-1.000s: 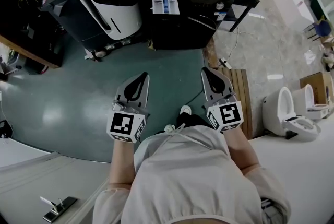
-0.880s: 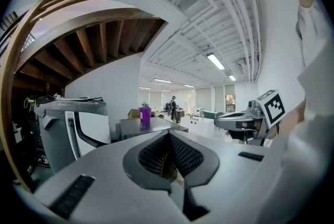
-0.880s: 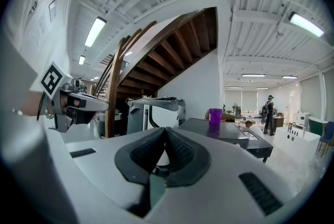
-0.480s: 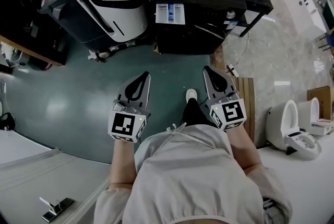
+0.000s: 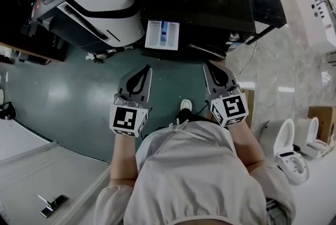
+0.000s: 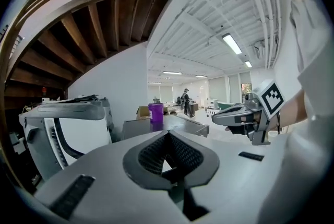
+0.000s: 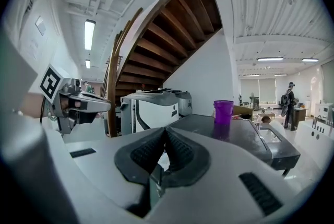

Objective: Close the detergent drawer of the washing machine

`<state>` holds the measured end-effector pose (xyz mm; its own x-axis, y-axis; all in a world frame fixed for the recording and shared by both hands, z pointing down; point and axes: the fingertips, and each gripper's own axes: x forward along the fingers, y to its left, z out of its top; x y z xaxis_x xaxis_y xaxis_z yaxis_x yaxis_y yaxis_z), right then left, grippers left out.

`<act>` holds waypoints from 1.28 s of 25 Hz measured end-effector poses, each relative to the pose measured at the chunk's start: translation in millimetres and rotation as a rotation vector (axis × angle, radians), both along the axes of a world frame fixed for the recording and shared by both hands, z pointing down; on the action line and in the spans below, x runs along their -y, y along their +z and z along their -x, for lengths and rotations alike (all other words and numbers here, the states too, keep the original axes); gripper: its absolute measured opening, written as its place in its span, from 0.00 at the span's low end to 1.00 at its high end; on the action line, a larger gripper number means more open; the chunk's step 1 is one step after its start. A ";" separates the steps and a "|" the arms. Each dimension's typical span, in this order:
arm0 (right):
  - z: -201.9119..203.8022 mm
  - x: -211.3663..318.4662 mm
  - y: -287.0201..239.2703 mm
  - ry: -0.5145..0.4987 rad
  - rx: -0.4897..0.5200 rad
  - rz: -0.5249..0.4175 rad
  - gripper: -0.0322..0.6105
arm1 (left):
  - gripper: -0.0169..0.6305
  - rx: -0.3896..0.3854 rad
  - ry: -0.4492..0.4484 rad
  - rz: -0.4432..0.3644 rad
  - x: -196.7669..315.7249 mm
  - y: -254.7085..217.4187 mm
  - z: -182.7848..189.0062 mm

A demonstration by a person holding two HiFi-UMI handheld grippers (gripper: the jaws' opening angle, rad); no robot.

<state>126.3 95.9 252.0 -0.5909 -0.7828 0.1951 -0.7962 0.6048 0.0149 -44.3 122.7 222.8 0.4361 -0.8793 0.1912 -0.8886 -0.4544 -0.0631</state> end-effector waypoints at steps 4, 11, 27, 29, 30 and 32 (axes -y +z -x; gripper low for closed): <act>-10.0 42.4 6.4 -0.033 -0.021 0.002 0.05 | 0.05 -0.025 -0.028 0.037 39.1 9.8 -13.0; -0.9 76.9 23.4 -0.064 -0.026 0.016 0.06 | 0.05 -0.013 -0.026 0.137 68.8 49.0 -13.9; 48.9 112.9 128.2 -0.035 -0.082 0.186 0.06 | 0.05 0.004 0.041 0.394 104.9 190.4 45.6; 51.2 117.7 144.9 -0.023 -0.090 0.206 0.06 | 0.05 0.027 0.051 0.408 107.7 210.4 50.5; 51.2 118.7 152.5 -0.017 -0.095 0.218 0.06 | 0.05 0.031 0.057 0.418 107.4 218.8 51.2; 50.7 120.2 165.6 -0.004 -0.107 0.240 0.06 | 0.05 0.023 0.062 0.441 107.3 232.6 51.8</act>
